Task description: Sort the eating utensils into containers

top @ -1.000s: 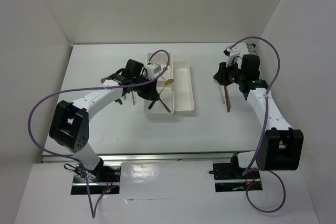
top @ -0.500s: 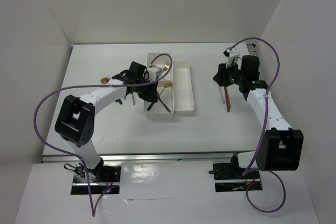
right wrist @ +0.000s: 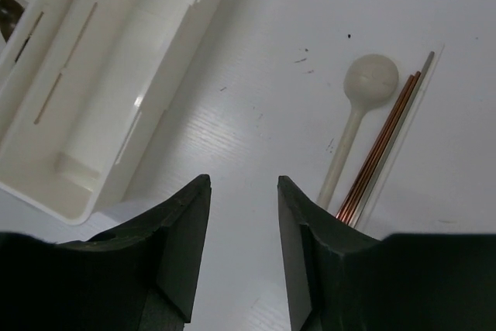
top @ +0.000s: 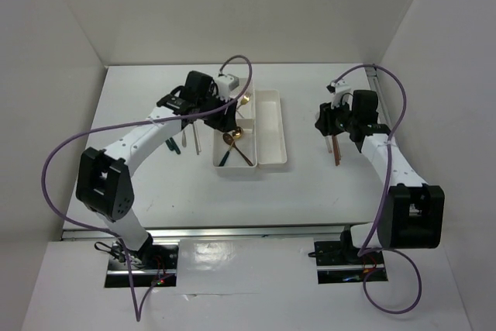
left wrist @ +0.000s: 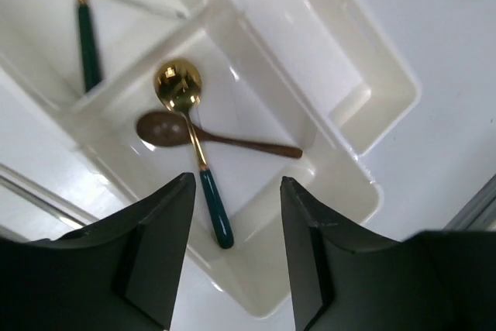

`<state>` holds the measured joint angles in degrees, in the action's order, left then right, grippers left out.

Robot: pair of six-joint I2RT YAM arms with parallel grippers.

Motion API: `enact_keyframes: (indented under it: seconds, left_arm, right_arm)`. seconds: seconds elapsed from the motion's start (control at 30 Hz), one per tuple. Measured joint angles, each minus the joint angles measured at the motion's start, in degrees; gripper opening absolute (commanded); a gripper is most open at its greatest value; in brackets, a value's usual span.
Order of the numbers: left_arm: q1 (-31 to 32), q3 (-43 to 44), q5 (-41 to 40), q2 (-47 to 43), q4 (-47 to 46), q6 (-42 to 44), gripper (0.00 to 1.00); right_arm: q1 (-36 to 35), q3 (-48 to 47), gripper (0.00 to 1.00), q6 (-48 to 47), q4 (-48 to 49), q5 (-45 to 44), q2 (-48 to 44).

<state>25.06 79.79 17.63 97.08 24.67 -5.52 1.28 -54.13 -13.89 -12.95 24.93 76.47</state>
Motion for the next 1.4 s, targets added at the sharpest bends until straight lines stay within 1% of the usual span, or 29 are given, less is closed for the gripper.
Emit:
enact_keyframes:
  seconds: [0.07,0.1,0.13,0.17,0.2,0.37,0.6,0.77,1.0,1.4]
  left_arm:
    - [0.0,2.8,-1.0,-1.6,0.9,0.7,0.69]
    - [0.0,4.2,-1.5,-2.7,1.0,1.2,0.80]
    - [0.0,5.7,-2.5,-4.0,1.1,1.7,0.85]
    - [0.0,6.9,-3.4,-5.4,1.0,2.4,0.89]
    - [0.0,7.7,-4.4,-7.1,0.8,2.8,0.90]
    - [-0.1,7.9,-9.3,-12.6,0.7,5.4,0.90]
    - [-2.7,4.4,-12.9,-13.4,2.7,7.4,0.90]
    - [-5.3,3.7,-14.1,-13.4,4.1,8.4,0.90]
    - [-7.5,3.7,-14.7,-13.4,4.3,8.5,0.90]
    - [-9.1,3.7,-14.6,-13.1,4.5,8.5,0.90]
  right_arm:
    - [0.0,0.4,0.56,-0.2,0.9,-1.2,1.1]
    - [0.1,0.5,0.58,-0.1,1.7,-1.9,2.0]
    - [0.1,0.6,0.61,-0.2,2.3,-2.4,2.9]
    - [0.2,0.5,0.65,-0.1,3.1,-3.1,4.0]
    - [0.4,0.5,0.67,0.2,3.7,-3.6,5.4]
    - [0.8,-3.7,0.68,1.7,5.2,-4.8,14.3]
    - [1.0,-12.9,0.63,5.0,7.1,-5.9,25.9]
    - [1.4,-17.6,0.63,6.1,7.8,-6.7,30.8]
    - [1.6,-20.2,0.63,6.1,7.8,-8.6,34.9]
    - [2.1,-20.0,0.64,5.0,7.8,-9.3,35.8]
